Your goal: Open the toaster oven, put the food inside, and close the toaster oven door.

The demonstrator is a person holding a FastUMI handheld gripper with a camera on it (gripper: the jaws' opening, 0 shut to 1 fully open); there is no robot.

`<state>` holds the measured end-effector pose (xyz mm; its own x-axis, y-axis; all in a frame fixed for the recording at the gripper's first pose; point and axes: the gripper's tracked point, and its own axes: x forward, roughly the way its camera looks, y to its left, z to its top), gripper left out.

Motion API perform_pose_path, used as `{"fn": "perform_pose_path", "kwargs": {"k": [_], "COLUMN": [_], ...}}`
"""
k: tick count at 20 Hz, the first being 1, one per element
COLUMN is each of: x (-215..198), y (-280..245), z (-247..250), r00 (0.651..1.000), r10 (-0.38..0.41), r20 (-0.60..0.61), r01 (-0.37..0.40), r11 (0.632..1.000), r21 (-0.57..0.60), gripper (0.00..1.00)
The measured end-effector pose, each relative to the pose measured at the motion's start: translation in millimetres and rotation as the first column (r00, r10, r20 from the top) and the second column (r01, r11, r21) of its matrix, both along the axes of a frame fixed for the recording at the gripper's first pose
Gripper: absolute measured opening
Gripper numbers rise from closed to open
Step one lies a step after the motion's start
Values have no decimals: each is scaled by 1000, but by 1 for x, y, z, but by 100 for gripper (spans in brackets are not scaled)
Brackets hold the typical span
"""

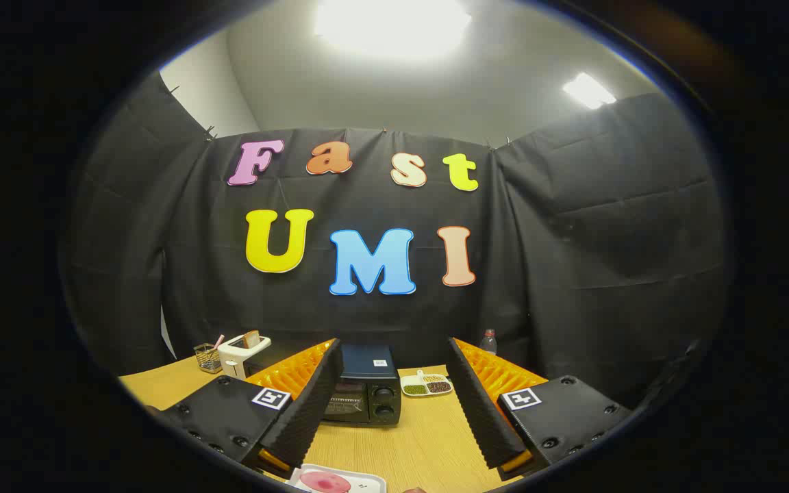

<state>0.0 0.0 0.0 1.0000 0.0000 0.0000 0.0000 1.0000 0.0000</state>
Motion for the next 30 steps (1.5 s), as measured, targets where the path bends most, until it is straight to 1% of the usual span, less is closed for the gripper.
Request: {"fn": "perform_pose_path", "kwargs": {"k": [3, 9, 17, 25, 30], "x": [3, 12, 55, 113, 146], "y": [4, 23, 74, 133, 159], "z": [0, 4, -3, -42, -79], "r00": [1000, 1000, 995, 978, 964], "r10": [1, 26, 101, 191, 218], "r20": [-1, 11, -12, -80, -149], "r01": [-1, -26, -101, -186, -206], "r11": [1000, 1000, 994, 980, 974], "r21": [0, 10, 37, 75, 94], "gripper": [96, 96, 96, 96, 96]}}
